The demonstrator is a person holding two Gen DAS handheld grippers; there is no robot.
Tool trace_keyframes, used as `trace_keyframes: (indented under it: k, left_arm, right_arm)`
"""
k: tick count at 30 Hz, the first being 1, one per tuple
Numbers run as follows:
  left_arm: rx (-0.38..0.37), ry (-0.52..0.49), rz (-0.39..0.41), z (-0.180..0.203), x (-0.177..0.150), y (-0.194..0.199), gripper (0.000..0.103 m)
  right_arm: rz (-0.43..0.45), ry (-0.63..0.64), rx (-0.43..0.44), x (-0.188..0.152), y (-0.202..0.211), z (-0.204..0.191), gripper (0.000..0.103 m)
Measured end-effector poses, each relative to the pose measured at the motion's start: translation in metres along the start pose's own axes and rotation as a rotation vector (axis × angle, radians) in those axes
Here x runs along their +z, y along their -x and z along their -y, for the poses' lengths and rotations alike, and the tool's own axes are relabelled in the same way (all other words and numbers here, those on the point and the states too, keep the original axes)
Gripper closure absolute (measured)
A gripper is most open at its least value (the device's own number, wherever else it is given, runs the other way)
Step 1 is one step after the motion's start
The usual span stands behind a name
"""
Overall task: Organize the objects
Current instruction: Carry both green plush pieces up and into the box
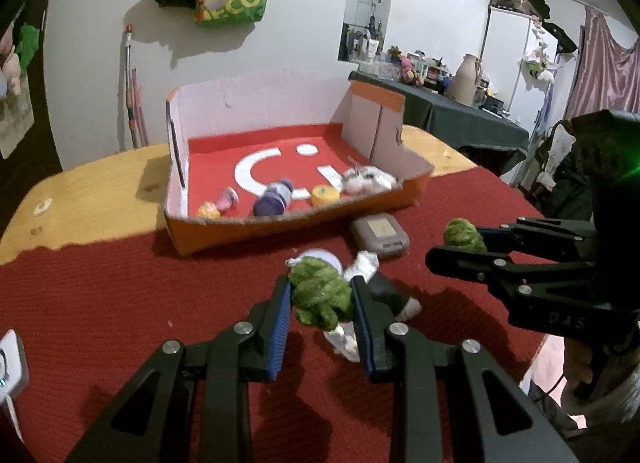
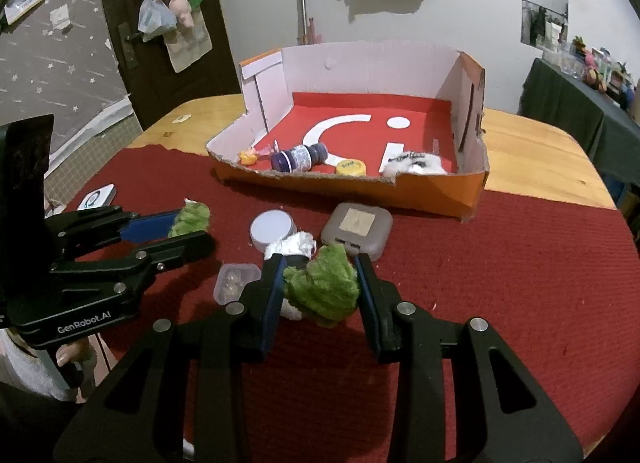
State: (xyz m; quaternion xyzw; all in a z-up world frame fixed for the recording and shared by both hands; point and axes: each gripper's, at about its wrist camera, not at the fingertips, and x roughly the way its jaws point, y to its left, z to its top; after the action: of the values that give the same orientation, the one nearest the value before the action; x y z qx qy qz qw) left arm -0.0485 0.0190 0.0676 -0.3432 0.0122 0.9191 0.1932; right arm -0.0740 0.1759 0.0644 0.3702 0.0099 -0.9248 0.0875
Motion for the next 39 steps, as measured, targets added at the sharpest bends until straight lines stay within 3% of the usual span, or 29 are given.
trace_keyframes:
  k: [8,18,23,31,39]
  left_arm:
    - [-0.012,-0.013,0.014,-0.015,0.052,-0.008,0.073]
    - [0.007,-0.027,-0.092,-0.033,0.102,-0.066,0.072]
    - [0.023,-0.039,-0.170,-0.041,0.114,-0.104,0.073]
    - [0.019,-0.021,-0.277,-0.060,0.123,-0.152,0.073]
    - [-0.009,0.013,-0.351,-0.070,0.117,-0.175,0.072]
  right_arm:
    - [0.021,0.038,0.006,0.055,-0.008,0.010,0.070]
    - [-0.110,0.077,-0.036,0.113,-0.071,0.028,0.068]
    - [-0.218,0.081,-0.035,0.123,-0.111,0.038,0.068]
    - [-0.318,0.082,-0.024,0.131,-0.151,0.049,0.068]
    - [-0.382,0.108,-0.041,0.127,-0.171,0.053,0.068]
